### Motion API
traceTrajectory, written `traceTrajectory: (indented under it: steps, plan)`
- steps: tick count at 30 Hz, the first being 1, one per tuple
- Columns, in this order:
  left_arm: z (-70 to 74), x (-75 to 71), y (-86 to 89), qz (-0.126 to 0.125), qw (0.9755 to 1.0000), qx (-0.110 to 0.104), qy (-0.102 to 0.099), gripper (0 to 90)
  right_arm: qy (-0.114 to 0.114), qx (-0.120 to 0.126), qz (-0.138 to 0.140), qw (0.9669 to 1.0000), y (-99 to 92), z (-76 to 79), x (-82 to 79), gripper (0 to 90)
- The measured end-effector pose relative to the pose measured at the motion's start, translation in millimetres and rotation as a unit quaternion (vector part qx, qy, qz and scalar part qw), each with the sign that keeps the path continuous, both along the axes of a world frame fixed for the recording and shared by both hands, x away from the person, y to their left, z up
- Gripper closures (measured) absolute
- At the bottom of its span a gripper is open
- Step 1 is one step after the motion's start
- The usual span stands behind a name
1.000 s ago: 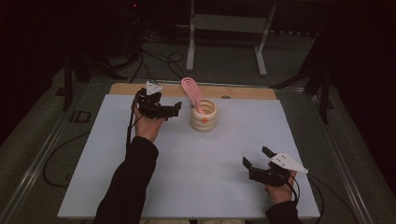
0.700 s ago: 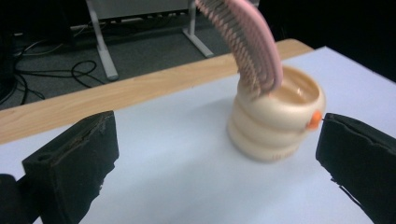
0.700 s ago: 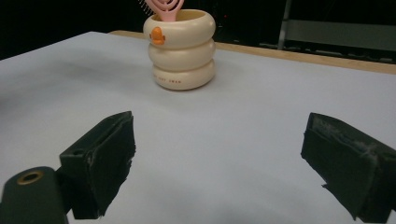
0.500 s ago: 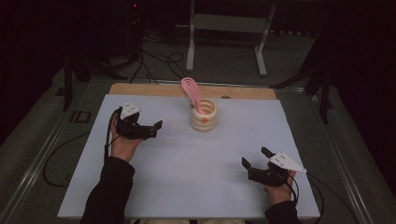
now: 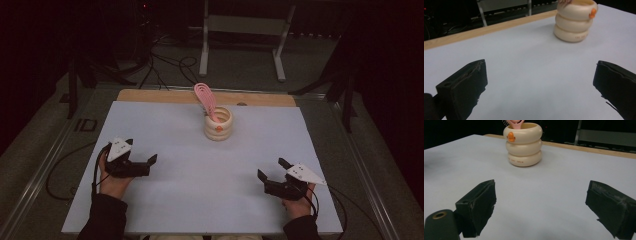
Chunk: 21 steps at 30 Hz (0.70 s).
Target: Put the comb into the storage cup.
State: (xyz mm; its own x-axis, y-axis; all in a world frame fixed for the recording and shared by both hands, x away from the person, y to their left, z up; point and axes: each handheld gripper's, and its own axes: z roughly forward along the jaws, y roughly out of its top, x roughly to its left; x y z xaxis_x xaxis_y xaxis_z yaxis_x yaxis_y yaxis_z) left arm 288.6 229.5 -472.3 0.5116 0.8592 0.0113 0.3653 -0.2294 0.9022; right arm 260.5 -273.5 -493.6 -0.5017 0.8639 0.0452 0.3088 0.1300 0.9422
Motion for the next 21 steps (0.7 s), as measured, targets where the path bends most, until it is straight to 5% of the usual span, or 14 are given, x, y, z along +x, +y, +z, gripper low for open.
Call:
traceTrajectory:
  steps: [9, 15, 21]
  plan:
    - [-15.3, -33.4, 28.1, 0.053, 0.9979, -0.025, -0.028, 0.3, -0.003, 0.001, -0.001, 1.0000, -1.9, 1.5, -1.4, 9.4]
    - [-20.4, -34.7, 33.8, 0.069, 0.9965, -0.040, -0.024, 0.3, -0.003, 0.001, 0.001, 1.0000, -2.7, 2.7, -2.9, 9.4]
    - [-20.4, -33.3, 35.3, 0.079, 0.9963, -0.032, -0.010, 0.3, -0.005, 0.002, -0.006, 1.0000, -6.6, 3.5, -4.0, 9.4]
